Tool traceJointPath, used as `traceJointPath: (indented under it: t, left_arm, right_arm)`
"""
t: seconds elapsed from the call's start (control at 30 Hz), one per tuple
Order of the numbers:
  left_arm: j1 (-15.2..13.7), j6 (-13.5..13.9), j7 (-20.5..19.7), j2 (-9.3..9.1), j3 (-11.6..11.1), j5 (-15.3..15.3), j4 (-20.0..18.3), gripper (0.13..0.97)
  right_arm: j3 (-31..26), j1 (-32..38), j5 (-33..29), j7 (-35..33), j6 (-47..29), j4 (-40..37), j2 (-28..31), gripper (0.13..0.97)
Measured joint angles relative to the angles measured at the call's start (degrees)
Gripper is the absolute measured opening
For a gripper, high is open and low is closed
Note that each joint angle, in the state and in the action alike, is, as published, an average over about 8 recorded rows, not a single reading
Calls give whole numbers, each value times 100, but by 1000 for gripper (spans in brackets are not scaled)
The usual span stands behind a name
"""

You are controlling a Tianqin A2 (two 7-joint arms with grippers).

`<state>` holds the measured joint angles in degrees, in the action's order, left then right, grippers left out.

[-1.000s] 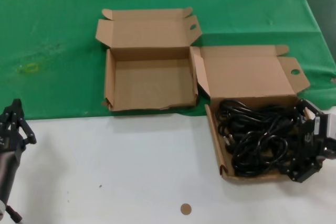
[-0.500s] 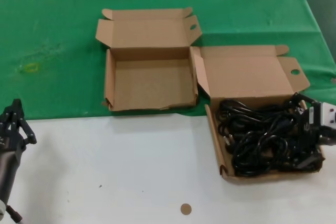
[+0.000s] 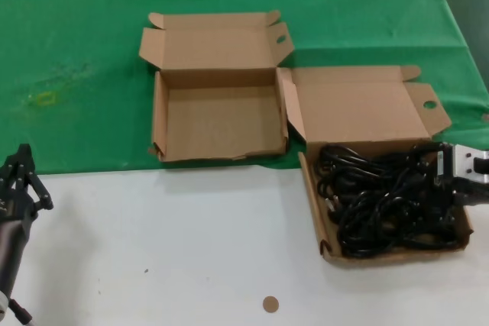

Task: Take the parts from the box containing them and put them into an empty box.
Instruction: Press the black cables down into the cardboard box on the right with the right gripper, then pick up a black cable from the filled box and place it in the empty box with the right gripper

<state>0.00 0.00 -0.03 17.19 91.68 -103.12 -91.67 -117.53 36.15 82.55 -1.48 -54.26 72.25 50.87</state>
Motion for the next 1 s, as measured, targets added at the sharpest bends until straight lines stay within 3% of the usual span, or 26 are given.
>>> traceJointPath:
  t: [0.07,0.2,0.47,0.73,1.0]
  left_arm:
    - [0,0,0,0,0,0,0,144]
    - [0,0,0,0,0,0,0,144]
    - [0,0,0,0,0,0,0,144]
    - [0,0,0,0,0,1,0,144]
    - [0,0,0,0,0,1,0,144]
  right_arm:
    - [19,11,-35,-5,-27,-18,-29,609]
    - [57,16,-95,-2,-73,-25,-65,609]
    - [128,-40,-227,59,-124,99,-59,390]
    - [212,-160,-321,187,-176,380,28,246]
    - [328,-252,-442,368,-217,860,182,236]
